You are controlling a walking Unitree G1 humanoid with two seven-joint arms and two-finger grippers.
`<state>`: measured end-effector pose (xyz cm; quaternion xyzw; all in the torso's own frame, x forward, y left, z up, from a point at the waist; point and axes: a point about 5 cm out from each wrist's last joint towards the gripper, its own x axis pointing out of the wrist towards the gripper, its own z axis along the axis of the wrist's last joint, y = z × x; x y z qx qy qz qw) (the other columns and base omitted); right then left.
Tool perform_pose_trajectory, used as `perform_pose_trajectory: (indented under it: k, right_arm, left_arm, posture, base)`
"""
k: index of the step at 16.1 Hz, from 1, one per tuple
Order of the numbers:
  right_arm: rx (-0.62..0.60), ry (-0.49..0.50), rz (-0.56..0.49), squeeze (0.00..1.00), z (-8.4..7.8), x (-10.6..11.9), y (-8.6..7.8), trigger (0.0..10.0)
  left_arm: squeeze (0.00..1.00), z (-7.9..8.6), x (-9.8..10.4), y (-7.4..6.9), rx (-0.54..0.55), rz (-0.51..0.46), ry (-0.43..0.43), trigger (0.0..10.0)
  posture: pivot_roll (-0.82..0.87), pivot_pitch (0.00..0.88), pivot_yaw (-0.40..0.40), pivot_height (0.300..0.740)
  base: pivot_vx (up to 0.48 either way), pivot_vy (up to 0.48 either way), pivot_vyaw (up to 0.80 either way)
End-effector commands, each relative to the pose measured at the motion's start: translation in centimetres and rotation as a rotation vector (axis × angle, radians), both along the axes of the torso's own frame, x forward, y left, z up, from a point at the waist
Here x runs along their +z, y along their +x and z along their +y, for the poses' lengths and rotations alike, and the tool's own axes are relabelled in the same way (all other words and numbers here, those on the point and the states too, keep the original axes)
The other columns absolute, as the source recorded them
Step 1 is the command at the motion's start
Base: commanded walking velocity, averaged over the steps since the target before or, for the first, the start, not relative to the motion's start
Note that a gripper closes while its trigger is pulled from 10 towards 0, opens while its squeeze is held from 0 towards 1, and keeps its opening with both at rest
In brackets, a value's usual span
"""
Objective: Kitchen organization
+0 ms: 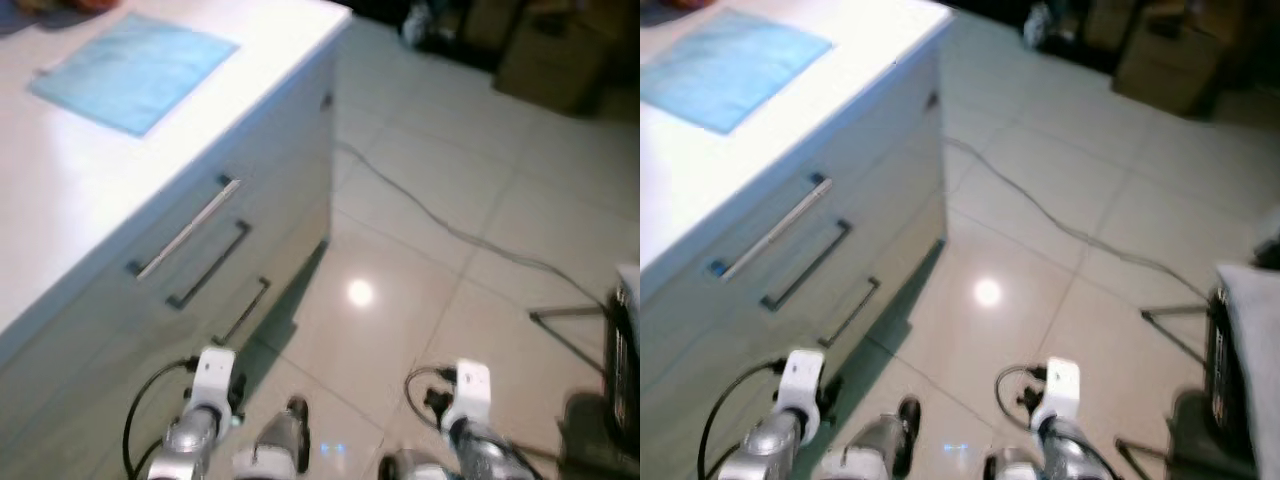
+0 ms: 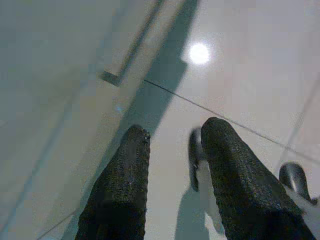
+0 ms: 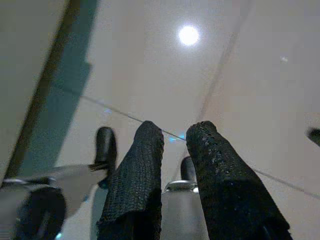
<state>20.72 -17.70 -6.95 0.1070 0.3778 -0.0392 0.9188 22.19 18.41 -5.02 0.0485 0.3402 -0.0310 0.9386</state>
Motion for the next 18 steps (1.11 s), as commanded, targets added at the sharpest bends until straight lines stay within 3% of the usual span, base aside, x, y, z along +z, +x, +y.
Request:
perform_pose_trajectory:
  k: [1, 18]
  right_arm:
    - [-0.015, 0.01, 0.032, 0.0, -0.13, -0.54, -0.97, 10.0]
    - [0.026, 0.024, 0.028, 0.0, 0.18, -0.51, -0.89, 10.0]
  left_arm:
    - [0.0, 0.19, -0.76, -1.18, 0.0, 0.048, 0.006, 10.0]
    - [0.0, 0.37, -0.86, -1.66, 0.02, 0.059, 0.01, 10.0]
  posture:
    - [0.06, 0.259, 0.043, 0.74]
    - [0.07, 0.267, 0.031, 0.74]
  base:
    - [0.0, 0.0, 0.8]
    - [0.0, 0.0, 0.8]
